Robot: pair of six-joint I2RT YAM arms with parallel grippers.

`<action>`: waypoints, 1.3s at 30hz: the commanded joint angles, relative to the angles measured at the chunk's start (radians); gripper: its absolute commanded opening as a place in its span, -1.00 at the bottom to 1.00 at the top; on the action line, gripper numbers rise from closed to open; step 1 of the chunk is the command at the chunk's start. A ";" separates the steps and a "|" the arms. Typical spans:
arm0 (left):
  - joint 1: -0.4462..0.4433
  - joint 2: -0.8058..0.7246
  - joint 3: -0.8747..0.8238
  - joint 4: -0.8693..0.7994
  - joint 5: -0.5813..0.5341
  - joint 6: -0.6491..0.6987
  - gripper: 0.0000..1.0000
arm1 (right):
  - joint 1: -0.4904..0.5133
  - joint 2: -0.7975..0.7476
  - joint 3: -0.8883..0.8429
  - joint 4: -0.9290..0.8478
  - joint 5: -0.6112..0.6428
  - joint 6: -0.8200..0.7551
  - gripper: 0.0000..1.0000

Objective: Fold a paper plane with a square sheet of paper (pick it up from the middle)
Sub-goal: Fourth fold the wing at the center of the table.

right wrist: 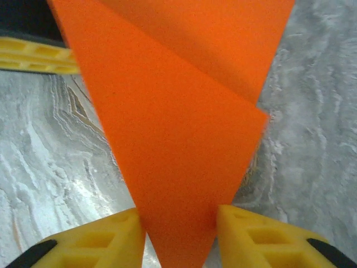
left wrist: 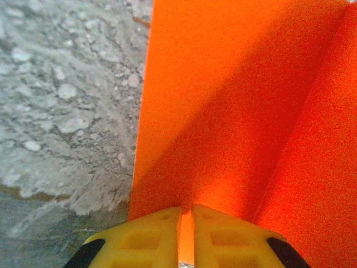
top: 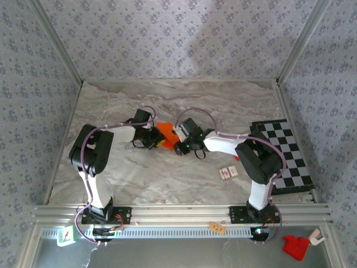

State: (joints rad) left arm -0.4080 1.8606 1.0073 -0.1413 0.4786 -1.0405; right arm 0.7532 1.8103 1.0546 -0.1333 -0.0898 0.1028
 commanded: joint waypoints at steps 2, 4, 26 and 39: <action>-0.011 0.027 0.009 -0.082 -0.037 -0.006 -0.72 | 0.060 -0.067 -0.042 0.061 0.196 0.073 -0.09; -0.012 0.028 0.008 -0.086 -0.037 -0.006 -0.72 | 0.090 -0.070 -0.055 0.069 0.271 0.109 -0.07; -0.018 0.028 0.004 -0.090 -0.031 -0.002 -0.73 | 0.160 0.040 -0.011 0.059 0.358 0.129 -0.22; -0.020 0.028 0.003 -0.090 -0.029 -0.003 -0.73 | 0.152 0.047 0.006 0.048 0.349 0.119 -0.44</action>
State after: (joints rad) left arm -0.4156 1.8610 1.0168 -0.1619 0.4702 -1.0405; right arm 0.9077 1.8496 1.0325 -0.0715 0.2619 0.2211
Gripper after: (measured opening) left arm 0.137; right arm 0.288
